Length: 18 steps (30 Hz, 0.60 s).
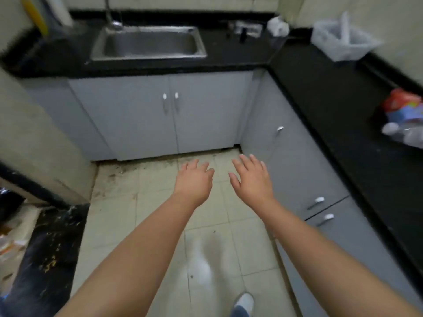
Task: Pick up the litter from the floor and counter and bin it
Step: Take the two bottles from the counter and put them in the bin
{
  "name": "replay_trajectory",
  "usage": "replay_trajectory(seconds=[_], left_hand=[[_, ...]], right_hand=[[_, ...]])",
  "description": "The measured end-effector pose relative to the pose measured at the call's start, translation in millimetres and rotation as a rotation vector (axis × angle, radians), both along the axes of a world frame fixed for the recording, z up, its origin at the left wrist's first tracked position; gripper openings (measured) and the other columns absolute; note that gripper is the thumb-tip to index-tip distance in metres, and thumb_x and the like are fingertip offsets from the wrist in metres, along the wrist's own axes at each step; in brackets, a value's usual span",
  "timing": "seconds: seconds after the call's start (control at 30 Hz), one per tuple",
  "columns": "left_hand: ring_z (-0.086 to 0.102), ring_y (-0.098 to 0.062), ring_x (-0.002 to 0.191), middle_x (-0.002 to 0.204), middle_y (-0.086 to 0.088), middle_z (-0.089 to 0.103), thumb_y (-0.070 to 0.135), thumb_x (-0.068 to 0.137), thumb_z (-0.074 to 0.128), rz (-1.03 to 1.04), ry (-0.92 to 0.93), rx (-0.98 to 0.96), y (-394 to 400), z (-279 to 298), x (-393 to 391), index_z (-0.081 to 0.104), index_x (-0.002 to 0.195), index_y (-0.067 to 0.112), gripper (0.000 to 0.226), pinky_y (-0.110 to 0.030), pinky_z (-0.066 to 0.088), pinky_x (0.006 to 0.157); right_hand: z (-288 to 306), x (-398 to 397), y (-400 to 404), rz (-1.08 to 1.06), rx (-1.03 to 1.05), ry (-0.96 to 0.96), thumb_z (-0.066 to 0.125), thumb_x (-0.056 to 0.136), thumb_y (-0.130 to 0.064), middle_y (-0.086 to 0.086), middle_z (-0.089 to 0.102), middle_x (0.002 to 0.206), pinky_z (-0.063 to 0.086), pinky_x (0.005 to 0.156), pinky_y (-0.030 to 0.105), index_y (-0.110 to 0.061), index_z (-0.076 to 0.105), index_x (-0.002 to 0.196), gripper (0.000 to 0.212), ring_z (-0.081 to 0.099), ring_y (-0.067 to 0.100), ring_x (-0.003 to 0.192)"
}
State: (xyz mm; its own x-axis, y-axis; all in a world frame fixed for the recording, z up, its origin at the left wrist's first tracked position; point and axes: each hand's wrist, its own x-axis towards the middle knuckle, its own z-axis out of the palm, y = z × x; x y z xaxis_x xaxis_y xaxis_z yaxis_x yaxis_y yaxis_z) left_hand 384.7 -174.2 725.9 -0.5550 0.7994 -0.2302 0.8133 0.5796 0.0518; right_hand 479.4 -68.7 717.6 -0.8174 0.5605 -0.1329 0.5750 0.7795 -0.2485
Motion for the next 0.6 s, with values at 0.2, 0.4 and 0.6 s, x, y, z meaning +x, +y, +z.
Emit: replay_trajectory(seconds=[0.2, 0.4, 0.6], left_hand=[[0.018, -0.026, 0.147, 0.157, -0.002, 0.029, 0.022, 0.102, 0.032, -0.216, 0.141, 0.187, 177, 96, 28, 0.038, 0.144, 0.019, 0.042, -0.040, 0.019, 0.119], [0.022, -0.027, 0.145, 0.152, -0.002, 0.036, 0.024, 0.101, 0.035, -0.343, 0.175, 0.263, 294, 142, 74, 0.040, 0.142, 0.019, 0.041, -0.040, 0.026, 0.115], [0.022, -0.027, 0.145, 0.153, -0.003, 0.034, 0.023, 0.100, 0.036, -0.486, 0.167, 0.287, 397, 150, 99, 0.039, 0.142, 0.019, 0.042, -0.043, 0.027, 0.114]], right_hand=[[89, 65, 161, -0.280, 0.195, 0.181, 0.041, 0.096, -0.030, 0.010, 0.041, 0.150, 0.024, 0.117, 0.044, -0.012, 0.043, 0.139, 0.046, 0.030, 0.027, 0.143], [138, 141, 267, -0.513, 0.304, 0.294, 0.052, 0.090, -0.021, 0.024, 0.059, 0.127, 0.041, 0.100, 0.049, 0.003, 0.055, 0.125, 0.043, 0.051, 0.039, 0.122], [153, 200, 350, -0.780, 0.354, 0.233, 0.051, 0.092, -0.019, 0.017, 0.055, 0.133, 0.041, 0.098, 0.043, -0.002, 0.050, 0.131, 0.042, 0.047, 0.034, 0.124]])
